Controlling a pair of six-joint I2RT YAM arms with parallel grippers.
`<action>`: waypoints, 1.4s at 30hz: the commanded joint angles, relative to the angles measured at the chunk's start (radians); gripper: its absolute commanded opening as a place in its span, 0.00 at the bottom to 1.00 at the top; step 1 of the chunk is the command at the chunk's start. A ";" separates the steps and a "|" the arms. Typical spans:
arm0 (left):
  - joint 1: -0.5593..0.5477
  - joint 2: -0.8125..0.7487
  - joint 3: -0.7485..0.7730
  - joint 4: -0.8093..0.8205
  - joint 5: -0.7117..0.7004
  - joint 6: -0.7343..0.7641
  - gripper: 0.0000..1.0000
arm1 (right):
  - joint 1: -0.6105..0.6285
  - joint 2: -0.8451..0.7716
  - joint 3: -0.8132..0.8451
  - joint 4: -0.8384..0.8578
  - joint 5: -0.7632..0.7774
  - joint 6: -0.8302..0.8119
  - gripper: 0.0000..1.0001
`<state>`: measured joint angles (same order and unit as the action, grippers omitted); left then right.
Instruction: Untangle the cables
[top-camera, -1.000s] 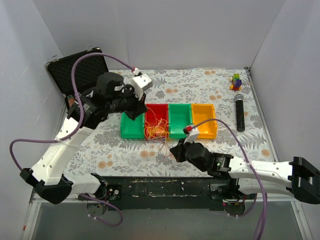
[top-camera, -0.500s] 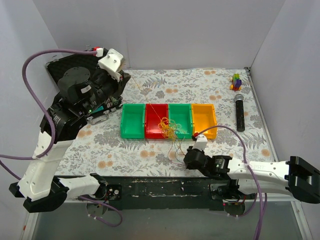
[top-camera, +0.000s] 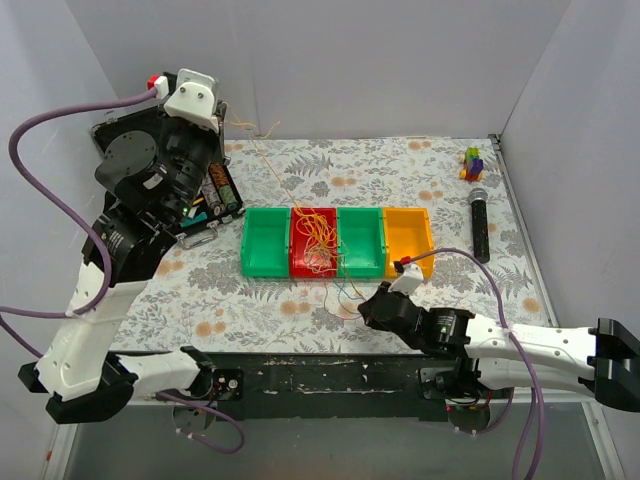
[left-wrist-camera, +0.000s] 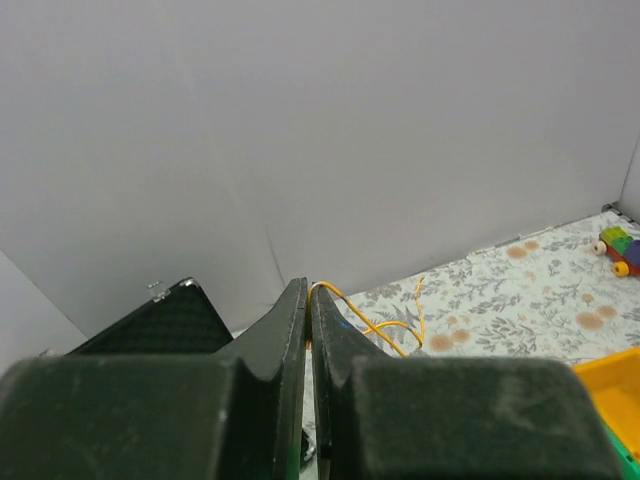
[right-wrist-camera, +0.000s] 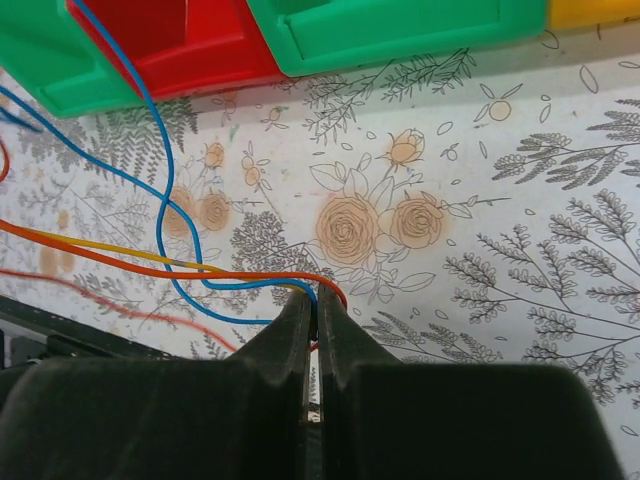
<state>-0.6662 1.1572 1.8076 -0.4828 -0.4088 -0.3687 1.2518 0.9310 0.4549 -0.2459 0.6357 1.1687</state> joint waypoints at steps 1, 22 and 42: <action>0.019 -0.004 0.160 0.432 -0.163 0.131 0.00 | 0.005 0.049 -0.073 -0.295 -0.030 0.065 0.01; 0.019 -0.040 0.124 0.233 0.134 -0.007 0.01 | 0.038 -0.029 -0.012 -0.193 0.001 -0.091 0.04; 0.020 -0.195 -0.111 -0.120 0.829 -0.073 0.06 | 0.222 -0.162 0.352 0.059 0.100 -0.699 0.68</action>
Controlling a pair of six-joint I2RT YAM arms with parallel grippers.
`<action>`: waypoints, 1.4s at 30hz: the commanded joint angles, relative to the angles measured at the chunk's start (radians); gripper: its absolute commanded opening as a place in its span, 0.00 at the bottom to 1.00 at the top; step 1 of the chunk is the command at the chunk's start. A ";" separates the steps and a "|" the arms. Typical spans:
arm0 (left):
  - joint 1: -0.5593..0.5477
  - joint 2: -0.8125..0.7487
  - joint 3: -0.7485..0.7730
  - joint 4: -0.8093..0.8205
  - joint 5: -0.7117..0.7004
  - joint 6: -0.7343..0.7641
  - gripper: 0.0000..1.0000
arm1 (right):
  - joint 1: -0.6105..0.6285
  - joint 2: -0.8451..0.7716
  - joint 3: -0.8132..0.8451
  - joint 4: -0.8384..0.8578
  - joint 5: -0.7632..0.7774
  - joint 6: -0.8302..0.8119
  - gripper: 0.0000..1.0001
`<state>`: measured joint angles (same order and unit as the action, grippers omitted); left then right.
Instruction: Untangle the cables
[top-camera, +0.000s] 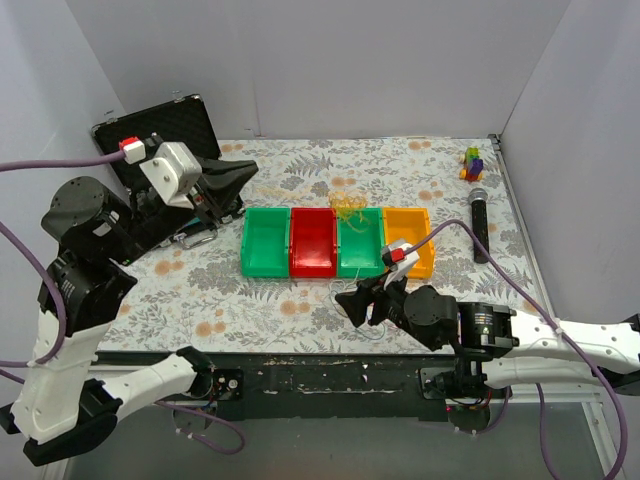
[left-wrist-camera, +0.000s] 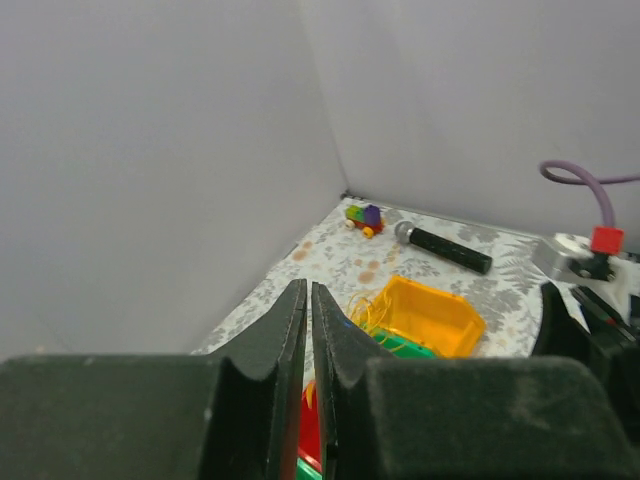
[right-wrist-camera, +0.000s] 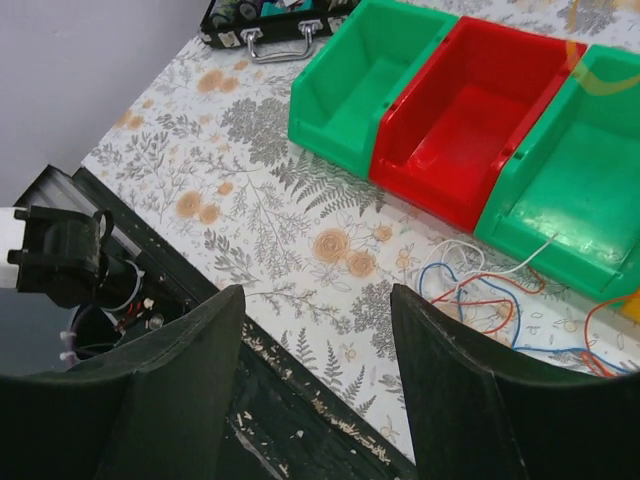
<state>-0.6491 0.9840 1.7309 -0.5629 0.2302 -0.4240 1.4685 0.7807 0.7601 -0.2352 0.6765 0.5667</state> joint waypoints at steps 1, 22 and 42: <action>0.002 -0.022 -0.040 -0.043 0.204 -0.018 0.06 | 0.006 -0.012 0.047 0.054 0.069 -0.099 0.68; 0.002 -0.113 -0.347 -0.045 0.276 -0.012 0.11 | -0.339 0.106 -0.005 0.055 0.022 -0.065 0.69; 0.002 -0.225 -0.570 -0.025 0.255 -0.001 0.44 | -0.643 0.692 0.217 0.122 -0.241 -0.217 0.66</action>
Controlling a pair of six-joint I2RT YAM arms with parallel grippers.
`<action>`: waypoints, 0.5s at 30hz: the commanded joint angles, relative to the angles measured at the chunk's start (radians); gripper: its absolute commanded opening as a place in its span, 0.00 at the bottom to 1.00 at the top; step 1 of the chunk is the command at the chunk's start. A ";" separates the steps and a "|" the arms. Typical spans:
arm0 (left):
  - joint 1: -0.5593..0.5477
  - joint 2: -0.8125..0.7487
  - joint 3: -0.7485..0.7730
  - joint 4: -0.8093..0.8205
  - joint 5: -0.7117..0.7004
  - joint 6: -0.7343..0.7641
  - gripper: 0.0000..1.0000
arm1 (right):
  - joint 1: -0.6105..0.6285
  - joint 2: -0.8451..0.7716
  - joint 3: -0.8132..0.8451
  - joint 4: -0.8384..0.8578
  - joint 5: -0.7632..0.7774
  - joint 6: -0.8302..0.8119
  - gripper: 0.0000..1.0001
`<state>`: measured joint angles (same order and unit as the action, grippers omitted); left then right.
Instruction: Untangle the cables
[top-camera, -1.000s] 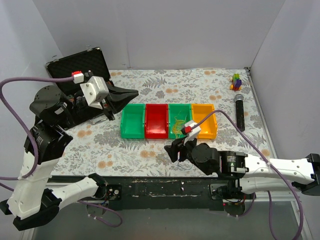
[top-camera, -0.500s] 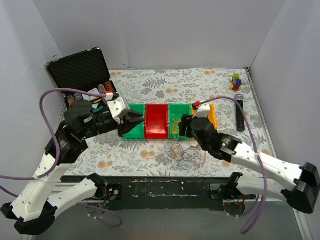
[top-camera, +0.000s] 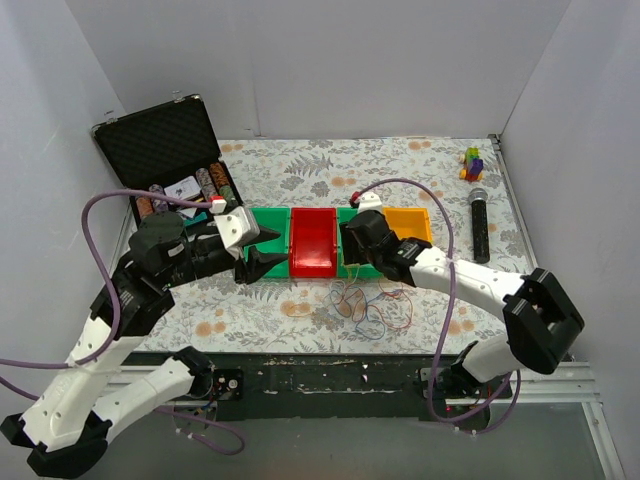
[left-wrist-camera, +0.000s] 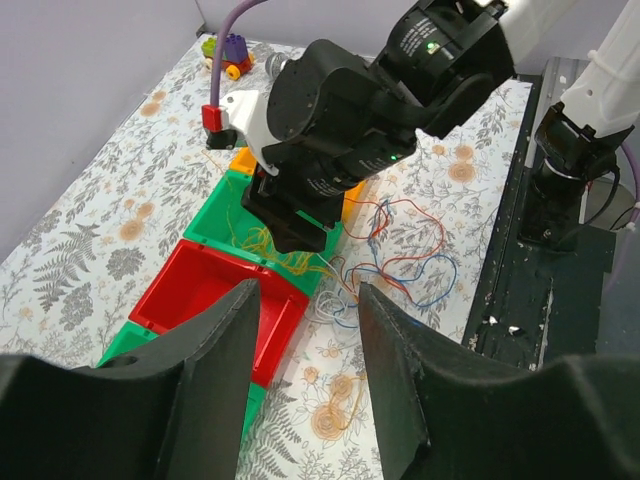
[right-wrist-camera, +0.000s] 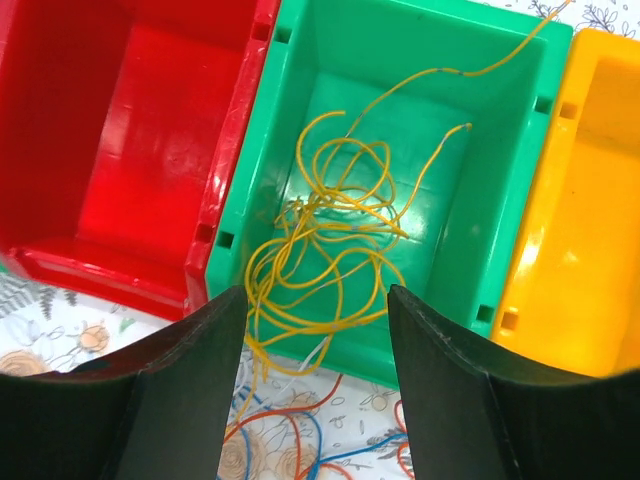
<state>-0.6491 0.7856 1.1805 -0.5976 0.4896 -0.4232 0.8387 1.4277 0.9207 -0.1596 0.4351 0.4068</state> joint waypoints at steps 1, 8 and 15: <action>0.002 -0.031 -0.024 0.010 -0.008 -0.006 0.45 | -0.015 0.060 0.069 0.046 0.008 -0.072 0.65; 0.002 -0.052 -0.035 -0.005 -0.020 -0.012 0.46 | -0.018 0.132 0.125 0.045 0.070 -0.193 0.62; 0.002 -0.052 -0.032 0.001 -0.032 -0.009 0.46 | -0.041 0.163 0.125 0.055 0.051 -0.235 0.54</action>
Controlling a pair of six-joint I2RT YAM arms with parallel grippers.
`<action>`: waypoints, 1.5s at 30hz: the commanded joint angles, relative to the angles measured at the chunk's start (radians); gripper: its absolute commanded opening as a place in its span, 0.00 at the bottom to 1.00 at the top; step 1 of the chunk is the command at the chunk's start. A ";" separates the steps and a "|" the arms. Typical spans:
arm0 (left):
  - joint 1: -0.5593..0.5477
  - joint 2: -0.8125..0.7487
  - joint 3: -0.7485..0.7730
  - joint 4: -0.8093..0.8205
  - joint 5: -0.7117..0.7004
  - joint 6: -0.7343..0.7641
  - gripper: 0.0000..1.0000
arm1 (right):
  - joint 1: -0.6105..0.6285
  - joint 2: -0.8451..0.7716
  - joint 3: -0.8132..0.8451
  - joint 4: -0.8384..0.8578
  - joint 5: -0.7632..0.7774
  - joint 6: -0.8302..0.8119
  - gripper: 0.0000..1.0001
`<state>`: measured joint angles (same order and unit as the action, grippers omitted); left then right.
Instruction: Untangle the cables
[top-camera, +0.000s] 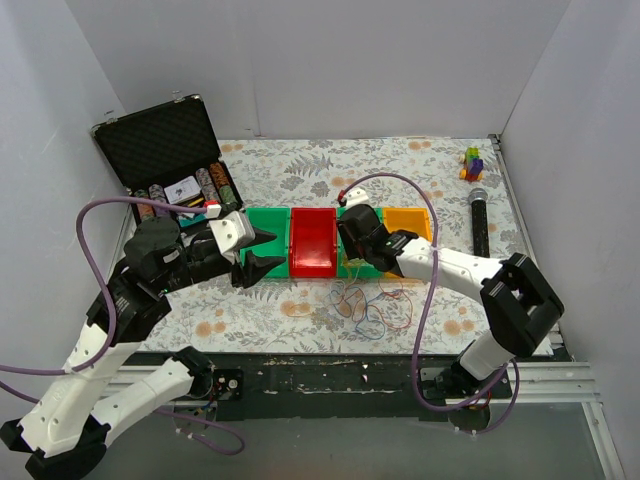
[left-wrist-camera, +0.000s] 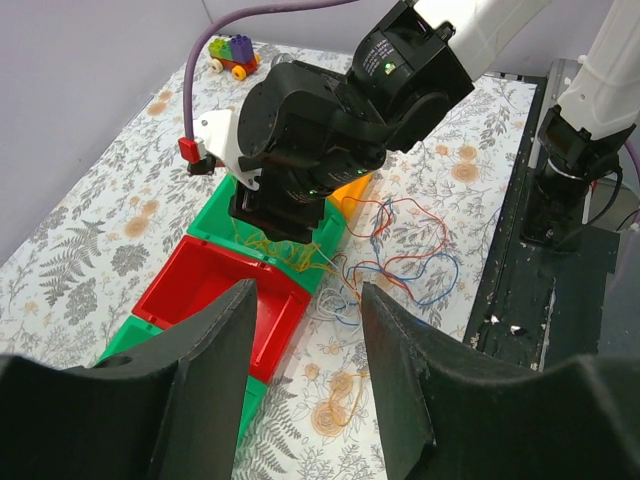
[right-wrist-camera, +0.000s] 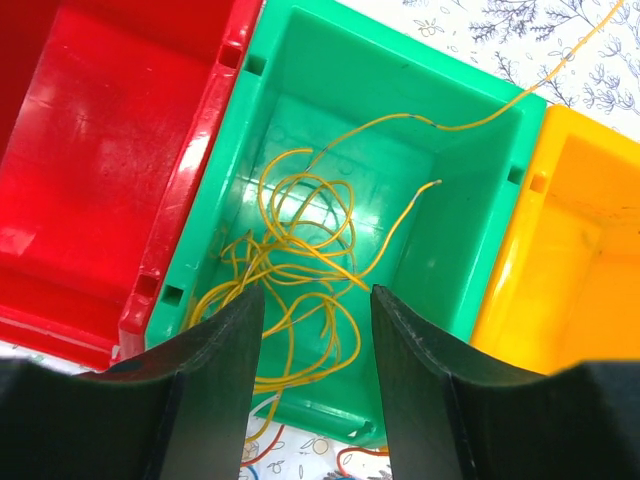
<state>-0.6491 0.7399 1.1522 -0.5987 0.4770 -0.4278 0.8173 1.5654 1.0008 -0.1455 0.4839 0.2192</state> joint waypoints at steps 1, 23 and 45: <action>0.003 -0.005 -0.003 0.002 -0.021 -0.003 0.46 | -0.023 0.033 0.047 0.041 -0.005 -0.050 0.52; 0.002 -0.079 -0.252 0.143 0.003 -0.038 0.49 | 0.028 -0.221 0.153 -0.017 -0.143 -0.003 0.01; 0.002 -0.002 -0.371 0.435 -0.006 -0.301 0.52 | 0.298 -0.489 0.096 0.044 -0.275 0.169 0.01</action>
<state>-0.6491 0.7403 0.7895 -0.1932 0.3840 -0.6949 1.0916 1.0946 1.0946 -0.1719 0.2359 0.3611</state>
